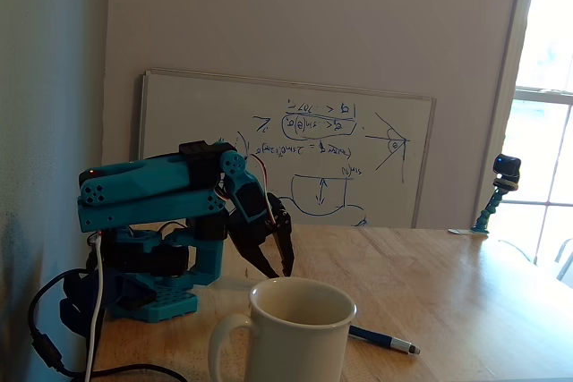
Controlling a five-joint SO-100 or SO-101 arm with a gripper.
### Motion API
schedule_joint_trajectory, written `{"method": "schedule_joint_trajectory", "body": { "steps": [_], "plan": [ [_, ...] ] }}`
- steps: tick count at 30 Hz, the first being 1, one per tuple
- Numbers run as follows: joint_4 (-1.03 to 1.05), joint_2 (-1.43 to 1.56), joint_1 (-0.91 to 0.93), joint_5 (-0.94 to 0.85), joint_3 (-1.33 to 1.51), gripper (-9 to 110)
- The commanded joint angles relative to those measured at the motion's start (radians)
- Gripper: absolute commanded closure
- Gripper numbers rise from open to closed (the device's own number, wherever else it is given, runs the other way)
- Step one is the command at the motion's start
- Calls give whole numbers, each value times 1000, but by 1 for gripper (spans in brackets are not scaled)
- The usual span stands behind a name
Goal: Grasp a pen and put it in a mug.
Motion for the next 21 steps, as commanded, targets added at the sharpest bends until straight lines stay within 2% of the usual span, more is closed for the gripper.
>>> {"method": "schedule_joint_trajectory", "body": {
  "steps": [1,11,14,21],
  "plan": [
    [9,28,-2,9,-18,98],
    [-9,28,3,8,-31,98],
    [-89,28,11,32,-46,98],
    [-314,-15,132,387,-80,98]
  ]
}}
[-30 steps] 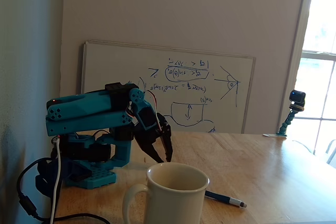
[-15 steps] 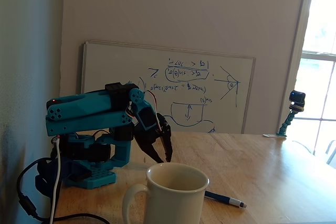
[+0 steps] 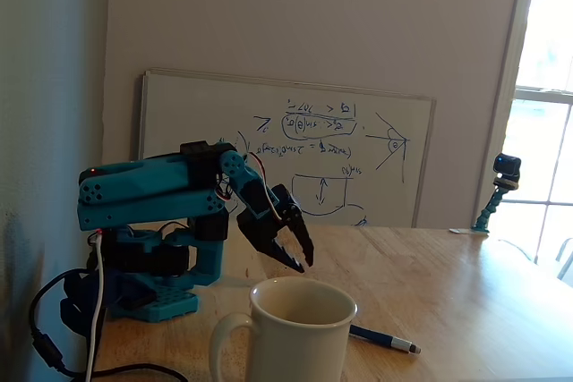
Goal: Grasp a pen and put it in a mug.
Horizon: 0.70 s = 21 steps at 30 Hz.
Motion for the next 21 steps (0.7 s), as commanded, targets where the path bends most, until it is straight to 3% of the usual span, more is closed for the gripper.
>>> {"method": "schedule_joint_trajectory", "body": {
  "steps": [1,11,21],
  "plan": [
    [-124,-29,78,232,-84,97],
    [-192,-216,324,721,-141,81],
    [-207,-476,417,1296,-215,78]
  ]
}}
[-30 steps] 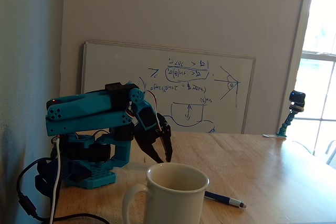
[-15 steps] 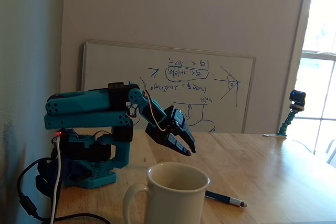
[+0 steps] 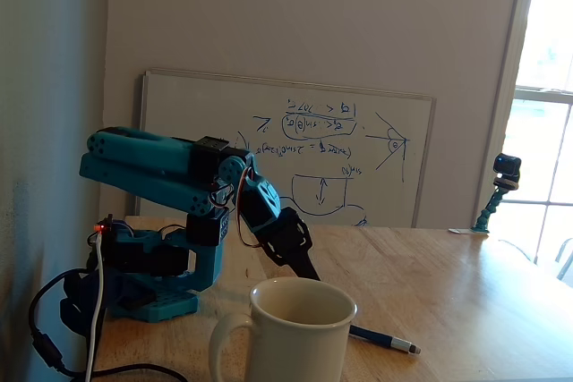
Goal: Grasp a pen and put it in a mug.
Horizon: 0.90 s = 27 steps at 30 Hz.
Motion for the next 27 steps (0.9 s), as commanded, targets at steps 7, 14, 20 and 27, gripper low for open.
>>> {"method": "schedule_joint_trajectory", "body": {
  "steps": [7,14,20,27],
  "plan": [
    [-20,-301,8,422,-318,76],
    [-21,-563,-18,482,-482,77],
    [-21,-813,-20,486,-624,77],
    [-21,-991,-21,476,-673,77]
  ]
}}
